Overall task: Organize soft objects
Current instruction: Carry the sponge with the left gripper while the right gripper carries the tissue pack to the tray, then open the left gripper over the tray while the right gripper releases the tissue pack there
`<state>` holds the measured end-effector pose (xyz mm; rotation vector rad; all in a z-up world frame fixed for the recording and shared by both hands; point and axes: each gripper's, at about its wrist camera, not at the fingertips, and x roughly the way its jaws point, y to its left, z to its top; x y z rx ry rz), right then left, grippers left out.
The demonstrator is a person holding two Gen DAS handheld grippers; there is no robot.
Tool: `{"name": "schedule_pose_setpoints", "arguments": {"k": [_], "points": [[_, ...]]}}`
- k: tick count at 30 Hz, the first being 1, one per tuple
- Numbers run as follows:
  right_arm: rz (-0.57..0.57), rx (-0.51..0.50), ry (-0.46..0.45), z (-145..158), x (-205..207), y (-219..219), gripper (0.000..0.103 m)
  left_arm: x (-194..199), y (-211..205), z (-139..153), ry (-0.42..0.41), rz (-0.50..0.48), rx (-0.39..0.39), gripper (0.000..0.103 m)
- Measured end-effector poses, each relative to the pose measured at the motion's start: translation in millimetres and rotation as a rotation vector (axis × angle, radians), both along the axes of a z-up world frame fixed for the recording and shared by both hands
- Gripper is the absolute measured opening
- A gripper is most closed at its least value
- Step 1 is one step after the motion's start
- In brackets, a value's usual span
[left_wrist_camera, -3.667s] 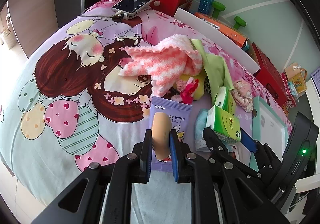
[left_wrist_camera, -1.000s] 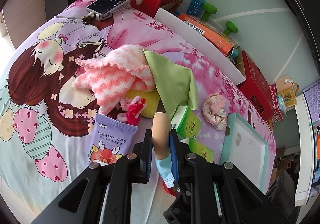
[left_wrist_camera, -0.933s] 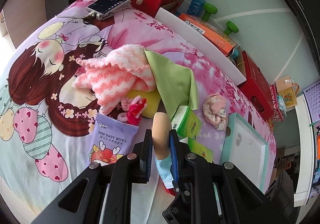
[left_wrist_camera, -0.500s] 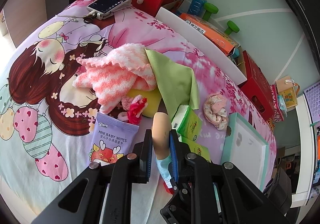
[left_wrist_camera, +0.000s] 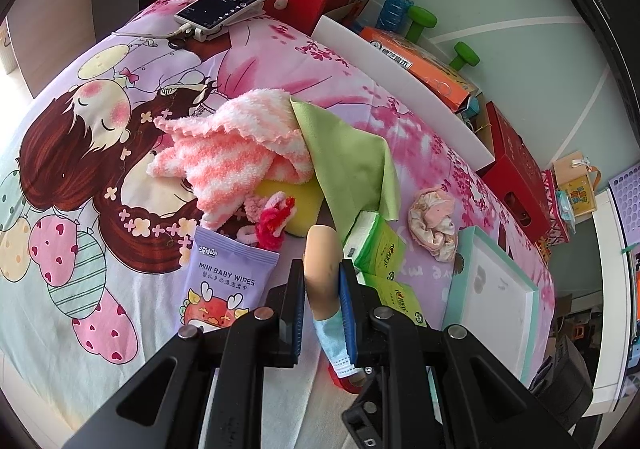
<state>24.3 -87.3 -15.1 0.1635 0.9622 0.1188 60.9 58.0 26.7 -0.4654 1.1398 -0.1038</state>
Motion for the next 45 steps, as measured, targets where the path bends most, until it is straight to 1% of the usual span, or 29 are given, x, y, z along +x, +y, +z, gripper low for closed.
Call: {"name": "schedule_pose_setpoints", "arguments": {"k": [3, 8, 12, 15, 17, 19, 21, 24, 31, 33, 37, 40, 44, 45], "points": [[-0.008, 0.017, -0.034, 9, -3, -4, 0.066, 0, 1, 1, -0.005, 0.0, 0.002, 0.017], [-0.059, 0.063, -0.131, 35, -15, -23, 0.066, -2, -1, 9, -0.028, -0.002, 0.011, 0.017], [-0.157, 0.033, -0.178, 51, -25, -52, 0.066, -4, -10, 21, -0.071, -0.03, 0.021, 0.017], [-0.248, 0.0, -0.189, 58, -34, -82, 0.066, -4, -24, 27, -0.099, -0.067, 0.03, 0.017], [-0.315, -0.035, -0.187, 60, -40, -104, 0.066, -5, -37, 31, -0.117, -0.104, 0.026, 0.017], [-0.385, -0.097, -0.172, 60, -46, -124, 0.066, -6, -49, 35, -0.136, -0.14, 0.022, 0.017], [-0.462, -0.138, -0.148, 57, -53, -146, 0.066, -9, -67, 40, -0.165, -0.188, 0.023, 0.017], [-0.577, -0.136, -0.115, 51, -66, -180, 0.066, -14, -98, 43, -0.189, -0.274, 0.011, 0.017], [-0.757, -0.134, -0.078, 40, -99, -244, 0.066, -27, -176, 34, -0.216, -0.504, -0.015, 0.017], [-0.793, -0.141, -0.068, 38, -106, -254, 0.066, -32, -196, 29, -0.224, -0.566, -0.032, 0.017], [-0.844, -0.146, -0.048, 32, -117, -269, 0.066, -41, -231, 16, -0.235, -0.658, -0.037, 0.017], [-0.86, -0.138, -0.039, 28, -121, -275, 0.066, -44, -245, 5, -0.228, -0.699, -0.045, 0.017], [-0.876, -0.124, -0.032, 26, -123, -280, 0.067, -49, -257, -7, -0.216, -0.721, -0.02, 0.018], [-0.877, -0.122, -0.032, 25, -123, -280, 0.067, -49, -259, -10, -0.212, -0.725, -0.014, 0.021]]}}
